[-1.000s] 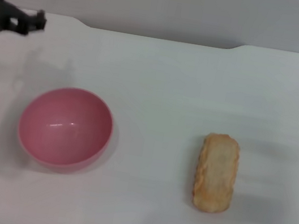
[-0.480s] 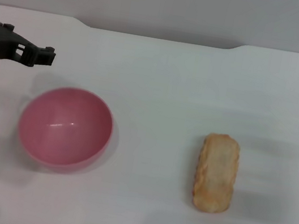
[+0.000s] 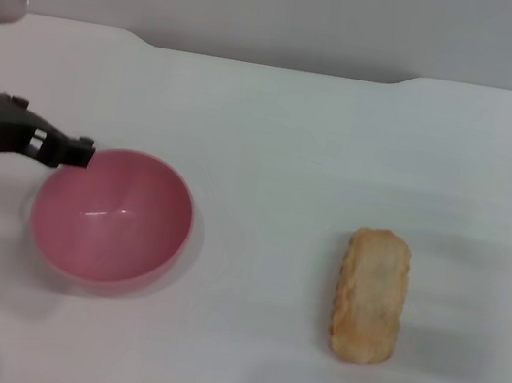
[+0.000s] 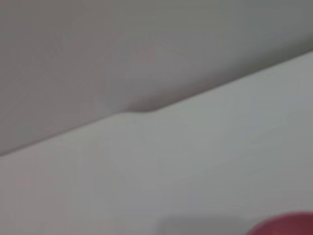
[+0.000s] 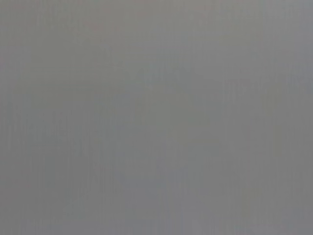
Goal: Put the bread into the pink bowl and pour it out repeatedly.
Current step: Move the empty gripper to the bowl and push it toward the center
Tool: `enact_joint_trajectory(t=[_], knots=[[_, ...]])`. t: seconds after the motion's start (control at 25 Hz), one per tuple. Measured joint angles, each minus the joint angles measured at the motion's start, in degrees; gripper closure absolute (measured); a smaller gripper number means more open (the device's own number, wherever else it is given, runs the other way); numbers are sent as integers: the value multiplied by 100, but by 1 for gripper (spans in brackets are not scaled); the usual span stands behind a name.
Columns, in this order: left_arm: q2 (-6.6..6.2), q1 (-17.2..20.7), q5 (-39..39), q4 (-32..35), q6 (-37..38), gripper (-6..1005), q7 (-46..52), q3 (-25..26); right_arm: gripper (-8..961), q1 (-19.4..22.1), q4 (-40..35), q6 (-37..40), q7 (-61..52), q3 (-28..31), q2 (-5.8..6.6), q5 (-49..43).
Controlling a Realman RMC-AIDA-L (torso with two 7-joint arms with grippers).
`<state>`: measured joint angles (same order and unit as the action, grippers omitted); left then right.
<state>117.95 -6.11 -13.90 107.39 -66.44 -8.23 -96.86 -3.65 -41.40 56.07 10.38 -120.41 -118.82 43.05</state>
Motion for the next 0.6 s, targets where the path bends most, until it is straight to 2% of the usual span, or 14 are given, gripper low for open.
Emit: enact_joint_trajectory(t=[0.16, 0.48, 0.6], knots=[[7, -35, -53, -308, 43, 196, 48, -14, 317, 19, 1, 1, 1, 5, -1, 26], [9, -49, -152, -516, 59, 215, 59, -110, 317, 27, -2, 30, 5, 20, 3, 29], [-2, -193, -149, -739, 17, 222, -15, -184, 317, 15, -3, 42, -15, 22, 4, 29]])
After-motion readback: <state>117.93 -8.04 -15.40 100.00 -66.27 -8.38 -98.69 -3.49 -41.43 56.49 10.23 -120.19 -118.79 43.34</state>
